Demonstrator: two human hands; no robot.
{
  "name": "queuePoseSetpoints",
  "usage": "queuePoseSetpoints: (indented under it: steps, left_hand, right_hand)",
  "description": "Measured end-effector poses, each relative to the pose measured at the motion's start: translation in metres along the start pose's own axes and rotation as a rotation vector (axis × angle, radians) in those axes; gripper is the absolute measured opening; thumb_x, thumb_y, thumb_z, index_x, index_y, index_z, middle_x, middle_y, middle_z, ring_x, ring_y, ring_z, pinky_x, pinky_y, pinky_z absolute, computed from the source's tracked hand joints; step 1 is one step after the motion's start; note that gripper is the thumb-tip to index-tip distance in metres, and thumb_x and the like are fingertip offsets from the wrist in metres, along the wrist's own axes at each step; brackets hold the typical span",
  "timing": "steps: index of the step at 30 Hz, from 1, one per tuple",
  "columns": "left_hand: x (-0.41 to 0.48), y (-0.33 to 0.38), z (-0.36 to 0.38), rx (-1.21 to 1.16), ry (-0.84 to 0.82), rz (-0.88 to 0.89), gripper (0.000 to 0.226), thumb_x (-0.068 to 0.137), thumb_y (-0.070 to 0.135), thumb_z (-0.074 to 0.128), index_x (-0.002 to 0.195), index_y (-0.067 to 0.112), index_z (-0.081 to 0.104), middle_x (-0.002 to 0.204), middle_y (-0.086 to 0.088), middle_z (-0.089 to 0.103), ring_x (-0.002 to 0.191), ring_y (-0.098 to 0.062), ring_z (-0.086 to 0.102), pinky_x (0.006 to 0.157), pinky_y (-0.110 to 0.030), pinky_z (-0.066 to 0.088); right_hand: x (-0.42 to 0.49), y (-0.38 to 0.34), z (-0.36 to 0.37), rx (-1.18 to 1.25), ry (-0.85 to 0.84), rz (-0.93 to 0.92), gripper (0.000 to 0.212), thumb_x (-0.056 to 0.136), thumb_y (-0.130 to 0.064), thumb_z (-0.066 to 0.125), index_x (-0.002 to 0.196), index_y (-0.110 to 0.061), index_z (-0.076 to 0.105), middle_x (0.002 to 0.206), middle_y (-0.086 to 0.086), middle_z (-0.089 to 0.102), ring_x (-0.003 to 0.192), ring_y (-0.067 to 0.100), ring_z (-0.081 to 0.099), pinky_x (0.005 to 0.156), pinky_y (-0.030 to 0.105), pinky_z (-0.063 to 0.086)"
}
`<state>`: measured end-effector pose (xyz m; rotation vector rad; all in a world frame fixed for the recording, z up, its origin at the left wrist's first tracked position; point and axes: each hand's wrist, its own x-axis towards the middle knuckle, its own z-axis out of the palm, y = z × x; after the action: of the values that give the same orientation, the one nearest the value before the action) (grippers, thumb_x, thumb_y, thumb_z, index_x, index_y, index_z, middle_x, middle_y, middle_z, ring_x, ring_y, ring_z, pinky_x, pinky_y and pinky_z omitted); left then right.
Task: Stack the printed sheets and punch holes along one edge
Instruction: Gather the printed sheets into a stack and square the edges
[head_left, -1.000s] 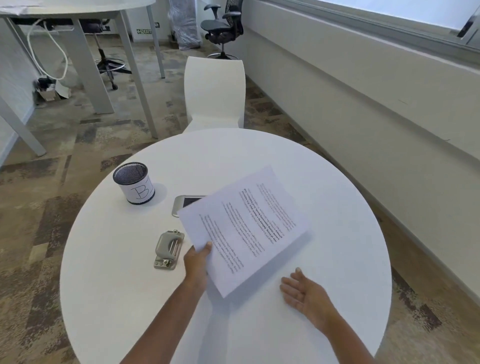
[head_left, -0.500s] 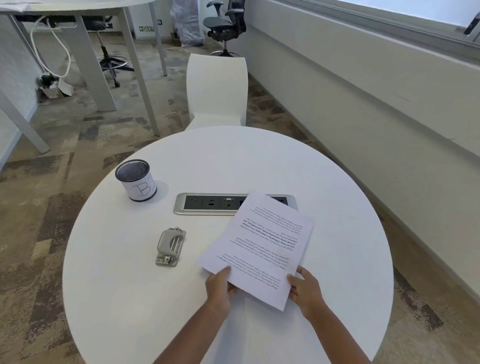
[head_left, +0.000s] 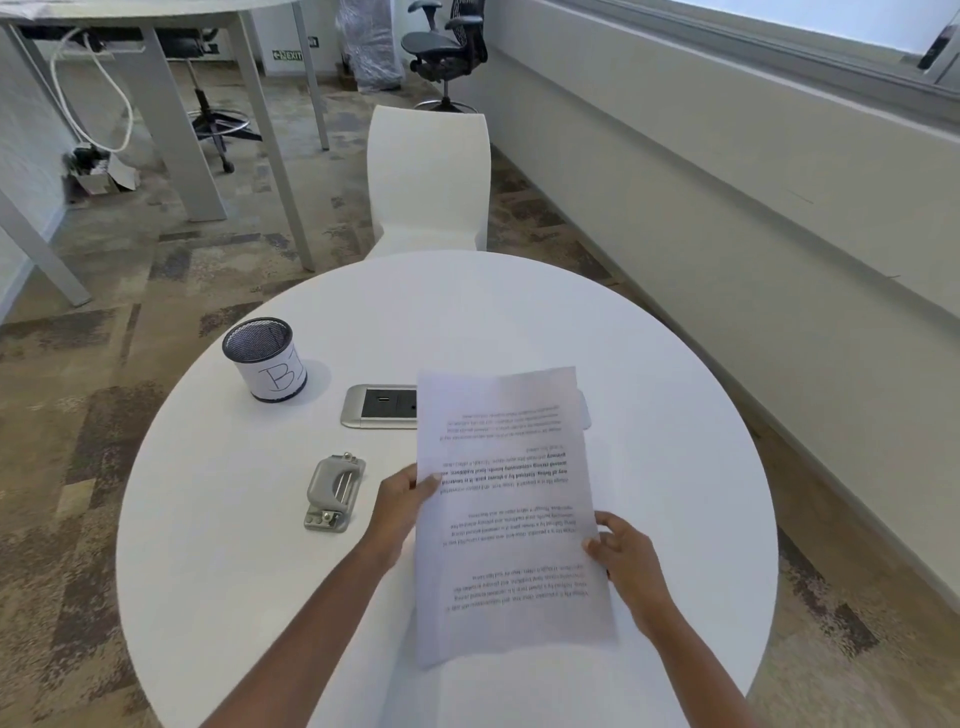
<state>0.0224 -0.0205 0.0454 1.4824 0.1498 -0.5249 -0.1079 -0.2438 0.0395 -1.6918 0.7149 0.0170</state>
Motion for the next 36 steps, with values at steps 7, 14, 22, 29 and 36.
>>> queuePoseSetpoints:
  steps: [7, 14, 22, 29, 36]
  left_hand:
    - [-0.005, 0.054, 0.015, -0.010, -0.051, 0.372, 0.019, 0.090, 0.000, 0.051, 0.086, 0.013, 0.066, 0.065, 0.019, 0.073, 0.061, 0.005, 0.064, 0.061, -0.010, 0.053]
    - [-0.007, 0.040, 0.012, 0.054, -0.059, 0.360, 0.021, 0.088, 0.001, 0.056, 0.090, 0.019, 0.066, 0.066, 0.025, 0.073, 0.061, 0.008, 0.066, 0.059, -0.008, 0.052]
    - [-0.011, 0.036, 0.009, 0.099, -0.061, 0.381, 0.023, 0.088, 0.002, 0.057, 0.085, 0.023, 0.066, 0.068, 0.025, 0.073, 0.064, 0.008, 0.067, 0.056, -0.006, 0.051]
    - [-0.008, 0.034, 0.005, -0.107, 0.039, 0.291, 0.016, 0.091, 0.008, 0.052, 0.096, 0.017, 0.065, 0.078, 0.014, 0.074, 0.068, 0.003, 0.069, 0.062, -0.012, 0.056]
    - [-0.007, 0.027, 0.007, -0.351, 0.043, 0.125, 0.027, 0.093, 0.009, 0.047, 0.117, 0.011, 0.059, 0.103, 0.001, 0.071, 0.096, -0.015, 0.065, 0.095, -0.039, 0.046]
  right_hand:
    - [0.002, -0.039, 0.009, 0.059, 0.163, -0.247, 0.031, 0.086, 0.004, 0.048, 0.090, -0.027, 0.052, 0.089, -0.001, 0.071, 0.072, -0.003, 0.067, 0.057, 0.009, 0.048]
    - [0.003, -0.032, 0.016, 0.019, 0.154, -0.306, 0.026, 0.090, 0.000, 0.049, 0.109, -0.016, 0.056, 0.099, -0.008, 0.064, 0.087, -0.002, 0.059, 0.061, -0.003, 0.043]
    - [0.004, -0.031, 0.016, 0.022, 0.149, -0.319, 0.027, 0.091, -0.004, 0.050, 0.099, -0.029, 0.056, 0.095, -0.014, 0.065, 0.090, -0.003, 0.059, 0.063, 0.006, 0.048]
    - [0.010, -0.011, 0.012, -0.050, 0.083, -0.128, 0.012, 0.086, -0.009, 0.057, 0.088, -0.020, 0.061, 0.092, 0.005, 0.072, 0.089, 0.023, 0.064, 0.075, 0.031, 0.047]
    - [0.003, 0.005, 0.013, 0.248, -0.051, 0.105, 0.021, 0.087, -0.016, 0.059, 0.108, -0.014, 0.058, 0.100, 0.006, 0.066, 0.096, 0.022, 0.063, 0.088, 0.038, 0.047]
